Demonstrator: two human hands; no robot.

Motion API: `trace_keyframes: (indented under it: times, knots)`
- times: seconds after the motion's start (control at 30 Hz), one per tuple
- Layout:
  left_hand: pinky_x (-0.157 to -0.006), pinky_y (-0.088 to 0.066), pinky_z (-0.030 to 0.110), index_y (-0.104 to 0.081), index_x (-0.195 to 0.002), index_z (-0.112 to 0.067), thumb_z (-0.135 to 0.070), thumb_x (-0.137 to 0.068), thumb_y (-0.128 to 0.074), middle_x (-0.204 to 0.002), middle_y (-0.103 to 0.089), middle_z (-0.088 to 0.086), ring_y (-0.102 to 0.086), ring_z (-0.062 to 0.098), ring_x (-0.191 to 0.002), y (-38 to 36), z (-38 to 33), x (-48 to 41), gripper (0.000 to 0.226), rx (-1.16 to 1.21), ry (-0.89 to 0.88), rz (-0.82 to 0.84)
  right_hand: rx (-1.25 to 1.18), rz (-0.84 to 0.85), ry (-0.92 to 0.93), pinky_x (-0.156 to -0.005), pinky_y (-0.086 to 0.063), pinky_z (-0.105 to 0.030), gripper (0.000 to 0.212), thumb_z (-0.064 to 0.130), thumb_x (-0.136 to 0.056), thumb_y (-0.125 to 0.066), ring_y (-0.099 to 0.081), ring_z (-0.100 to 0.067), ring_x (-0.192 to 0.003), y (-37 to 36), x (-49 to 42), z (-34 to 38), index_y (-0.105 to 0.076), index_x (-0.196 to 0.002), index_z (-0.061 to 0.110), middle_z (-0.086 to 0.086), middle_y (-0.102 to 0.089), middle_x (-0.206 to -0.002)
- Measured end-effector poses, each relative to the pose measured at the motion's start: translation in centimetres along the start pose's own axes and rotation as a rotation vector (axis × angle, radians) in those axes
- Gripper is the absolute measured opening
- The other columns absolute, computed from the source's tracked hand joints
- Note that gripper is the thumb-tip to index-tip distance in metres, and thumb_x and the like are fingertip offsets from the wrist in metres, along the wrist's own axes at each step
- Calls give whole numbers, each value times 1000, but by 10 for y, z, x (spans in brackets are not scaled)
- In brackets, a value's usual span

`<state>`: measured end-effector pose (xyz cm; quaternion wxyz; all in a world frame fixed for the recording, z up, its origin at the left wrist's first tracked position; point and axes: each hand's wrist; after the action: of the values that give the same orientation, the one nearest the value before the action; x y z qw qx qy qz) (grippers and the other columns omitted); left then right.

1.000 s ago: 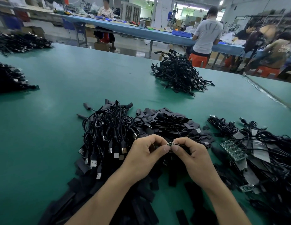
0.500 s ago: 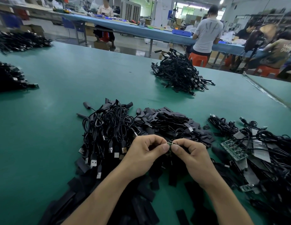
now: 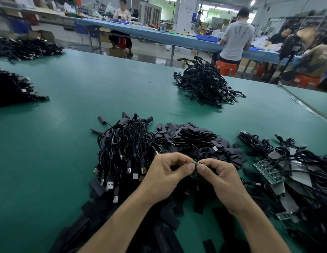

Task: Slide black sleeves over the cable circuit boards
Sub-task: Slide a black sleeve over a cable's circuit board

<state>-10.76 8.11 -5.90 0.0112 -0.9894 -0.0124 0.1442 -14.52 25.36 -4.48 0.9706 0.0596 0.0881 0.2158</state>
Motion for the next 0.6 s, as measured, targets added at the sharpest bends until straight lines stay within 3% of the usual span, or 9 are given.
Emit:
trace_keyframes:
  times: [0.2,0.37,0.6]
  knots:
    - [-65,-52,27,-73,-87,-6,-7,-92,-70,-74,-66,0,-59,11,-69,1,1,0,5,-14,30,16,0,25,-27,-68,-53,-22,14,29,-84,-66,-68,-12,-74,0,0,1,-77,-87,21,-5,-74,-80]
    - [-68,-50,19,-72,-87,-7,-5,-92,-69,-73,-67,-7,-60,5,-70,1,1,0,6,-41,7,15,2,23,-26,-67,-52,-20,15,29,-83,-66,-67,-10,-73,0,0,2,-77,-86,18,-5,-74,-79]
    - [-69,-50,19,-73,-88,-9,-5,-93,-67,-75,-69,-4,-62,6,-72,3,0,0,9,-12,34,34,20,19,-18,-70,-53,-21,15,32,-83,-67,-68,-11,-76,0,1,2,-77,-87,21,-6,-75,-82]
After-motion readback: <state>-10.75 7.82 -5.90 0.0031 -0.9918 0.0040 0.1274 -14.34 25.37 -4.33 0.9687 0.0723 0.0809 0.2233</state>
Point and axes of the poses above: each hand's wrist, its own x-axis away from the middle knuckle, its own y-axis out of the back of the hand, z = x × y
